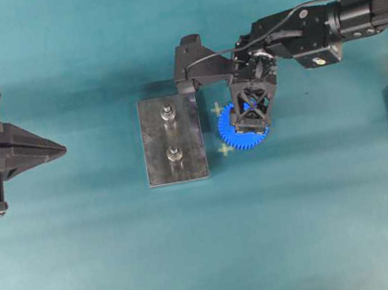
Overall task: Fit the large gear onto the shaft.
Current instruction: 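Lower the right gripper and grasp the blue gear by its hub, then lift the gear and carry it left over the upper shaft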
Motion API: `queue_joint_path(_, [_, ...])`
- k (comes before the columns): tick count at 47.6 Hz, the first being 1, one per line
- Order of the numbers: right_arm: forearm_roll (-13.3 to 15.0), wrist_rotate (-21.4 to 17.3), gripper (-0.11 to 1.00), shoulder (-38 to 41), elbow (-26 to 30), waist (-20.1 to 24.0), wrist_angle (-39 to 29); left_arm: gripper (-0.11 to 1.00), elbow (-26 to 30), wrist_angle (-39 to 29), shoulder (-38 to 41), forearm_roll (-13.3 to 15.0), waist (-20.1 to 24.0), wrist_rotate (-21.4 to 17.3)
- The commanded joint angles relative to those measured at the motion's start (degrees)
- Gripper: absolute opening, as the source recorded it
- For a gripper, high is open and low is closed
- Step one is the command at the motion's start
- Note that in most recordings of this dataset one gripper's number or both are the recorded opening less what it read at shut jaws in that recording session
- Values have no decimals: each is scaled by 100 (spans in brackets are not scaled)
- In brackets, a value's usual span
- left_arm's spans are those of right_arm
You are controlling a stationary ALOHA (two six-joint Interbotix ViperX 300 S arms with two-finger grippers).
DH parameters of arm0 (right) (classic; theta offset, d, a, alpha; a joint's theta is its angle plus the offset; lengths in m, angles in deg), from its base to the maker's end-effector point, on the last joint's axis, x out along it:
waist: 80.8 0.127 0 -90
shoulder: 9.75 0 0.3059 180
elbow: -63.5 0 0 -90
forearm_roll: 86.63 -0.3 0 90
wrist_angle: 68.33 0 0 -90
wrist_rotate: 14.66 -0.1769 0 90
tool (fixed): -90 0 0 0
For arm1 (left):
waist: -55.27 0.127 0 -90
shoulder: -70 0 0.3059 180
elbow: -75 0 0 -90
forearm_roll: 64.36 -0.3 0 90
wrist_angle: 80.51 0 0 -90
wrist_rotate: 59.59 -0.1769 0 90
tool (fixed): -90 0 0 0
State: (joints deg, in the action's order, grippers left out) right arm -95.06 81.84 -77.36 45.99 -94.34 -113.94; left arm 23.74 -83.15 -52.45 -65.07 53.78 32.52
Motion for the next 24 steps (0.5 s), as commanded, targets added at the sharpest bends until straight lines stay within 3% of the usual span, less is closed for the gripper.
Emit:
queue_joint_path(1, [0,18,90,-70,9,18,62,0,70,35,0,-18,0,0])
queue_joint_path(18, [0,-18,88,26,18,26,88,0,62,53,-9,-18,0,9])
queue_joint_path(24, [0,-70,70,26,9,26,62,0,62,53,-9,-18,0,9])
